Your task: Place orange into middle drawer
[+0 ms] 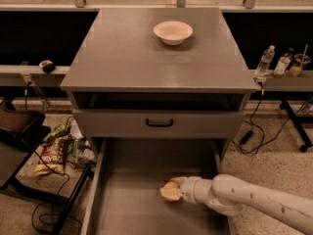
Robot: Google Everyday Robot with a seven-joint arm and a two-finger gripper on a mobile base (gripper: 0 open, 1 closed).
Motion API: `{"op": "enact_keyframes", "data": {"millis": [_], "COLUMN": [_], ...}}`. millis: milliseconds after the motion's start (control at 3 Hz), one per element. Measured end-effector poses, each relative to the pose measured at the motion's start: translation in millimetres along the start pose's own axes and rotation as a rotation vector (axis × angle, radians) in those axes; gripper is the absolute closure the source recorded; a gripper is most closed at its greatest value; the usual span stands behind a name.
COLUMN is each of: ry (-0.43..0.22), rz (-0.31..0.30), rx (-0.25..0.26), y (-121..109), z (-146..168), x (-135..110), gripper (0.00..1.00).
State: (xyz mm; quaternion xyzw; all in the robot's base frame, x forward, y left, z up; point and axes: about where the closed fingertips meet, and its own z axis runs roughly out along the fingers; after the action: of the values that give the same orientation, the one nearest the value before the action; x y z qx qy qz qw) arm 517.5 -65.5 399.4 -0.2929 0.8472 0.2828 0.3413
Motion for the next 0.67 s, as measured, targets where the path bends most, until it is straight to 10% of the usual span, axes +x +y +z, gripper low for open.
{"op": "enact_keyframes", "data": {"millis": [667], "ry": [-0.011], "rz": [0.047], "rx": [0.013], "y": [10.2], "z": [3.1], "x": [26.8], "gripper": [0.81]}}
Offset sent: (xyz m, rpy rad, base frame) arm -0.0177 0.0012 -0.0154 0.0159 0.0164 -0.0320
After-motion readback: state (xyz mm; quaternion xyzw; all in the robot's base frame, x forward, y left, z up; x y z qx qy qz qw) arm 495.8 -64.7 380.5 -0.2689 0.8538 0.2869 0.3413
